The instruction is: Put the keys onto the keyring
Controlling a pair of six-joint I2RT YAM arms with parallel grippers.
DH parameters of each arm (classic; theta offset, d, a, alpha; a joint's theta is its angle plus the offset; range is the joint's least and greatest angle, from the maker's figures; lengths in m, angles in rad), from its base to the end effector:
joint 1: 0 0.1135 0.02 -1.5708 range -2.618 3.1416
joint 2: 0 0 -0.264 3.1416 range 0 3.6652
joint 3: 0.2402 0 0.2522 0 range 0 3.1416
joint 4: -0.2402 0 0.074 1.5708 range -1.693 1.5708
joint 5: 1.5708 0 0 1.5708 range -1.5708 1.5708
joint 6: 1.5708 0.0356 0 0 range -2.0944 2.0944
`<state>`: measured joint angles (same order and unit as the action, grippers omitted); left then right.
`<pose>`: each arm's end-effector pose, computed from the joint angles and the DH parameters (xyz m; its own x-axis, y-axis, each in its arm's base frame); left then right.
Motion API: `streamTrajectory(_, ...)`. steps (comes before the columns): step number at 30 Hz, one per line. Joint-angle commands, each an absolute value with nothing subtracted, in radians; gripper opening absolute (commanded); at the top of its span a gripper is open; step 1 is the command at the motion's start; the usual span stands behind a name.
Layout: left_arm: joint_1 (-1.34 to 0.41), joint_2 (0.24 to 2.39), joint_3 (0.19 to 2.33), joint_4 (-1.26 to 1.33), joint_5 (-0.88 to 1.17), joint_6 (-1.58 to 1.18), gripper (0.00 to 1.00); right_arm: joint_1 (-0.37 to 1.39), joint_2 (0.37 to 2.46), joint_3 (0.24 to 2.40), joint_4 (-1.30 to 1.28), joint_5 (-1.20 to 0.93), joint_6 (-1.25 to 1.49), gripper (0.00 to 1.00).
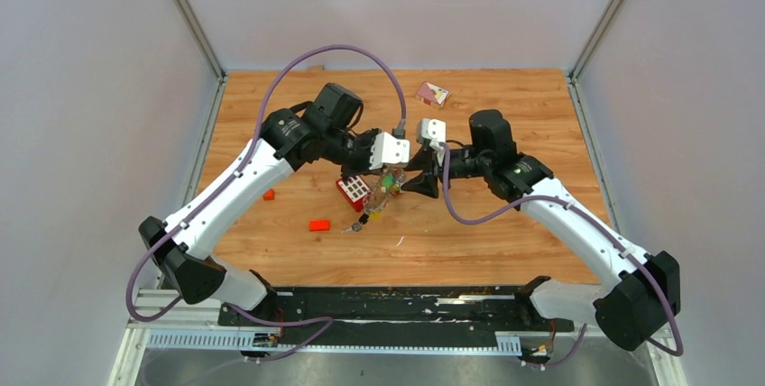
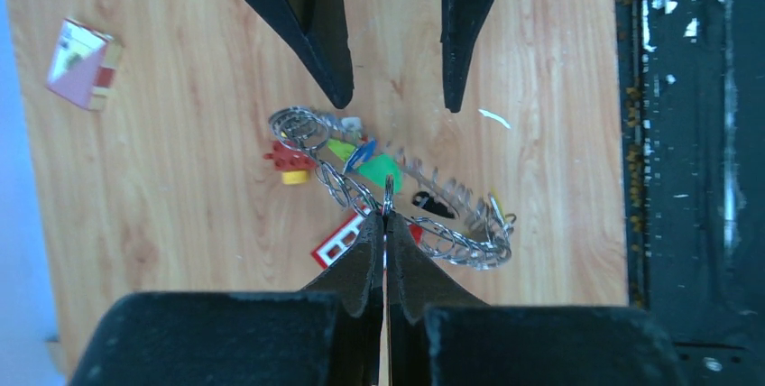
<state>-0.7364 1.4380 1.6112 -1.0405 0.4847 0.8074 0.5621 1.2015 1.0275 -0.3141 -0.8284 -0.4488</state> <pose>0.1995 -0.2032 0.3960 0.2001 0.6815 -0.7040 0.9735 -0.0568 0.2217 0.2085 0.1623 0.3304 0.0378 -0.3229 -0.9457 -0.9929 0.0945 -0.0719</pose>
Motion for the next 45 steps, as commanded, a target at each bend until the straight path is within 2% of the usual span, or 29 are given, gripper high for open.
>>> streamTrajectory(1,-0.753,1.446,1.680,-1.083,0.518,0.685,0.00,0.563,1.205,1.057,-0.205,-0.946,-0.397,0.44)
streamTrajectory(12,-0.778,1.511,1.829,-1.155,0.531,0.444,0.00,0.563,1.184,1.022,-0.146,-0.977,-0.341,0.32)
streamTrajectory(16,-0.811,1.582,1.963,-1.305,0.428,0.428,0.00,0.562,1.170,1.013,-0.139,-0.969,-0.341,0.30)
streamTrajectory(22,-0.850,1.735,2.200,-1.594,0.153,0.491,0.00,0.545,1.152,1.004,-0.155,-0.958,-0.369,0.30)
streamTrajectory(27,-0.884,1.720,2.150,-1.601,-0.049,0.541,0.00,0.518,1.137,0.976,-0.155,-0.948,-0.390,0.29)
streamTrajectory(33,-0.912,1.718,2.075,-1.601,-0.156,0.553,0.00,0.508,1.160,0.963,-0.144,-0.952,-0.386,0.30)
streamTrajectory(40,-0.913,1.687,2.080,-1.522,-0.080,0.574,0.00,0.508,1.182,0.952,-0.120,-0.984,-0.363,0.30)
streamTrajectory(45,-0.911,1.539,1.908,-1.310,0.110,0.608,0.00,0.509,1.172,0.951,-0.104,-1.020,-0.340,0.30)
